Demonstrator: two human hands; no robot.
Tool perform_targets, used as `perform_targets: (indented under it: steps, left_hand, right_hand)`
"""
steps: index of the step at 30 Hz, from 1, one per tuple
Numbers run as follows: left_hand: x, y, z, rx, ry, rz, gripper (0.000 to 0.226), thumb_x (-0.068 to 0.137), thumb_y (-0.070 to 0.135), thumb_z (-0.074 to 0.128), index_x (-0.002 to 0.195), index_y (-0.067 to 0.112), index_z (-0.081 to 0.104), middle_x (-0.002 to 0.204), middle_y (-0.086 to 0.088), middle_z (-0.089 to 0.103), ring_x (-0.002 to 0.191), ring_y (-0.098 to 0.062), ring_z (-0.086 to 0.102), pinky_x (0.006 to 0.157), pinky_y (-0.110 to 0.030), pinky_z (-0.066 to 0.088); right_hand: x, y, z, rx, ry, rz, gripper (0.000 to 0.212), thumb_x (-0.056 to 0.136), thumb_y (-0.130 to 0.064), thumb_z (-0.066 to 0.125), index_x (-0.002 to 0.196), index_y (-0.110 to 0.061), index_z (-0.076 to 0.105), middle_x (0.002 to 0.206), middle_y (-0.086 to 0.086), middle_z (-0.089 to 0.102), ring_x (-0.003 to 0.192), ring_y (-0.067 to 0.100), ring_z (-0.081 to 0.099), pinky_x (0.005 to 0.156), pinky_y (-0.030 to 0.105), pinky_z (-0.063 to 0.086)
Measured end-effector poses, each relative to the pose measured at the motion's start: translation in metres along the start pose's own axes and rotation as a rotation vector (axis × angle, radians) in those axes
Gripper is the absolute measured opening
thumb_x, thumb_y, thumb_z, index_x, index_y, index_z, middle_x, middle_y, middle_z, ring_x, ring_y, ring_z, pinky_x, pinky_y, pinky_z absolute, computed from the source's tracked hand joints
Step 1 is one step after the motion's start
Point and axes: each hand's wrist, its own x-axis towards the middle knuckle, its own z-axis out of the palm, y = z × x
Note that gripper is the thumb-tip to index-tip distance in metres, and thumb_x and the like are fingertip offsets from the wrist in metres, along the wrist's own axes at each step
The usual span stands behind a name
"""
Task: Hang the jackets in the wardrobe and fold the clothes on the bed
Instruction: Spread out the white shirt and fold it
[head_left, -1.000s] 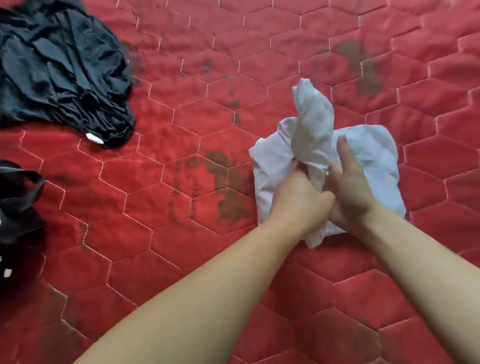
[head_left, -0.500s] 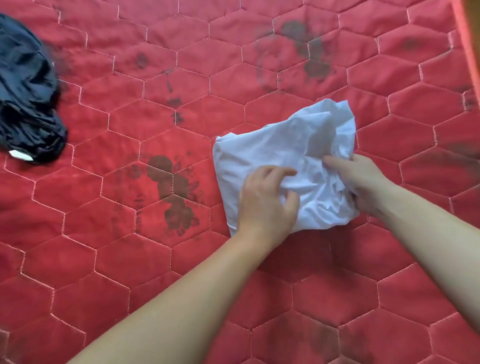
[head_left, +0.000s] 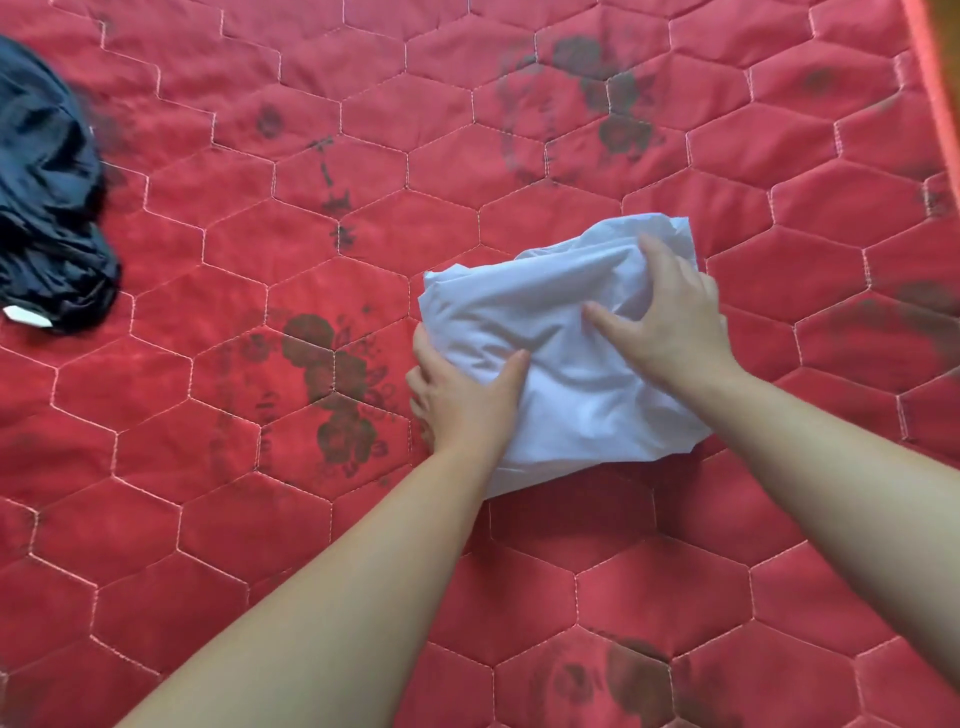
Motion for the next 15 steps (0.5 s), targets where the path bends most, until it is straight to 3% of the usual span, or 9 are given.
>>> perform_targets:
  steps: [3, 6, 8, 12, 15]
  left_hand:
    - [-0.005, 0.001, 0.007, -0.005, 0.015, -0.017, 0.108, 0.070, 0.057, 0.075, 0.152, 0.031, 0.009, 0.147, -0.012, 0.031, 0.136, -0.032, 0.032, 0.109, -0.041, 0.026]
    - [-0.006, -0.003, 0.007, -0.052, -0.034, 0.038, 0.106, 0.069, 0.059, 0.075, 0.151, 0.031, 0.013, 0.148, -0.008, 0.033, 0.136, -0.027, 0.035, 0.112, -0.042, 0.028]
    - [-0.006, -0.006, 0.005, -0.091, -0.089, 0.063, 0.100, 0.070, 0.056, 0.076, 0.149, 0.028, 0.021, 0.146, -0.005, 0.036, 0.133, -0.024, 0.039, 0.111, -0.042, 0.033]
    - [-0.005, -0.008, 0.004, -0.197, -0.191, 0.026, 0.069, 0.069, 0.048, 0.081, 0.127, 0.027, 0.049, 0.113, 0.013, 0.060, 0.109, -0.013, 0.059, 0.094, -0.032, 0.048]
    - [0.002, -0.008, 0.003, -0.221, -0.220, -0.031, 0.064, 0.063, 0.047, 0.085, 0.116, 0.026, 0.055, 0.103, 0.015, 0.064, 0.097, -0.010, 0.064, 0.088, -0.033, 0.052]
  right_hand:
    - [0.010, 0.004, -0.004, 0.192, 0.140, 0.075, 0.030, 0.084, -0.033, 0.065, 0.111, -0.019, 0.067, 0.106, 0.004, 0.069, 0.103, 0.025, 0.061, 0.090, 0.036, 0.045]
    - [0.019, 0.011, -0.014, 0.332, 0.230, 0.074, 0.015, 0.086, -0.026, 0.061, 0.091, -0.016, 0.072, 0.086, 0.000, 0.069, 0.081, 0.012, 0.060, 0.081, 0.031, 0.046]
    - [0.027, 0.018, -0.016, 0.371, 0.236, 0.119, 0.017, 0.087, -0.024, 0.059, 0.093, -0.016, 0.072, 0.086, 0.000, 0.066, 0.082, 0.010, 0.056, 0.083, 0.032, 0.046]
    - [0.039, 0.029, -0.006, 0.229, 0.255, 0.223, 0.025, 0.091, -0.025, 0.056, 0.109, -0.016, 0.071, 0.125, 0.015, 0.052, 0.117, 0.021, 0.048, 0.106, 0.028, 0.033]
    - [0.039, 0.029, -0.004, 0.240, 0.243, 0.269, 0.025, 0.090, -0.028, 0.056, 0.110, -0.014, 0.062, 0.110, 0.008, 0.058, 0.107, 0.024, 0.053, 0.090, 0.025, 0.036]
